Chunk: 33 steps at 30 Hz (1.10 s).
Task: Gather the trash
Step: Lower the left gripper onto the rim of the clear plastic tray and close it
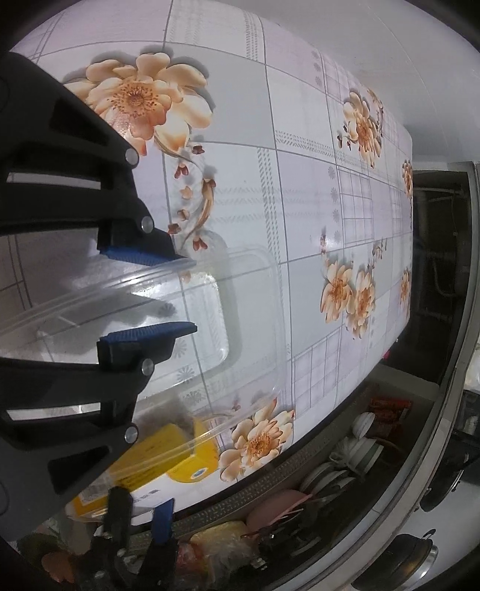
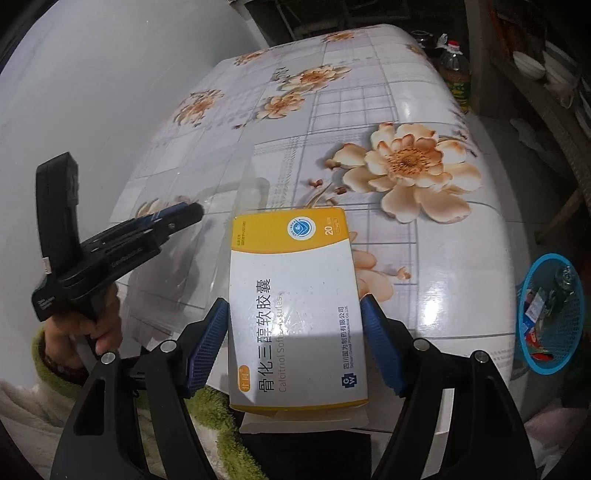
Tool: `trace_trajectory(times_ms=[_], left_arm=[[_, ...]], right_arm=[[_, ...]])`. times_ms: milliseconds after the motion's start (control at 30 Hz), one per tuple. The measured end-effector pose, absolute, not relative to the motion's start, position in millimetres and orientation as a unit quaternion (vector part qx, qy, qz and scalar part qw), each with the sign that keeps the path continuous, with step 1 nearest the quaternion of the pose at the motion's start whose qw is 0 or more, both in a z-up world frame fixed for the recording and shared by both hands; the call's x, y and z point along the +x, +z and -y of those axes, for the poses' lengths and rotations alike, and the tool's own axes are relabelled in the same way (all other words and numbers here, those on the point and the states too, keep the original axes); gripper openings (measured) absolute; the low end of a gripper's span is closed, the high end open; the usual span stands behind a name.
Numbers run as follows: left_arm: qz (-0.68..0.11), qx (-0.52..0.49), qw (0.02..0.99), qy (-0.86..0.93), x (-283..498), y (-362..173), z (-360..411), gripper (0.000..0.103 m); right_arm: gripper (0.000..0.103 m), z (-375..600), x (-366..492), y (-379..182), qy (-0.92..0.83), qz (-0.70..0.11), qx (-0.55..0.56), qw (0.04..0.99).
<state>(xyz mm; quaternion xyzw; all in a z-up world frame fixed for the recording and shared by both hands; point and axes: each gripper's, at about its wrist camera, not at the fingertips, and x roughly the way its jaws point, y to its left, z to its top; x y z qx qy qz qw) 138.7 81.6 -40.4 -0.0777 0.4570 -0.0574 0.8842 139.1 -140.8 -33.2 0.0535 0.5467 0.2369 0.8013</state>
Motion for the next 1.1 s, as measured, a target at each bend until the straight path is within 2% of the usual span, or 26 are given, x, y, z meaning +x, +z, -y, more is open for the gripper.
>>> trace_trajectory(times_ms=[100,167,233,267,533,867,1000,1100], left_arm=[[-0.456,-0.087,0.884,-0.060,133,-35,-82,0.027],[-0.460,-0.085,0.882,-0.062,131,-33,-81,0.036],[-0.465,-0.081,0.880,-0.064,127,-34,-78,0.039],[-0.469,-0.076,0.878,-0.066,126,-35,-75,0.039],[-0.487,-0.034,0.871,-0.053,120,-48,-58,0.039],[-0.485,-0.022,0.874,-0.030,121,-48,-57,0.023],[-0.482,-0.025,0.875,-0.029,120,-49,-58,0.020],[-0.478,-0.024,0.877,-0.028,120,-49,-58,0.019]], right_arm=[[0.071,147,146,-31,0.215,-0.540,0.051,0.812],[0.071,149,149,-30,0.212,-0.536,0.053,0.816],[0.074,149,151,-31,0.213,-0.537,0.056,0.814],[0.077,148,151,-31,0.215,-0.537,0.057,0.814],[0.080,140,151,-33,0.210,-0.539,0.035,0.815],[0.080,132,151,-40,0.202,-0.544,0.003,0.814],[0.079,132,152,-42,0.199,-0.545,0.002,0.814],[0.075,131,151,-44,0.198,-0.546,0.002,0.814]])
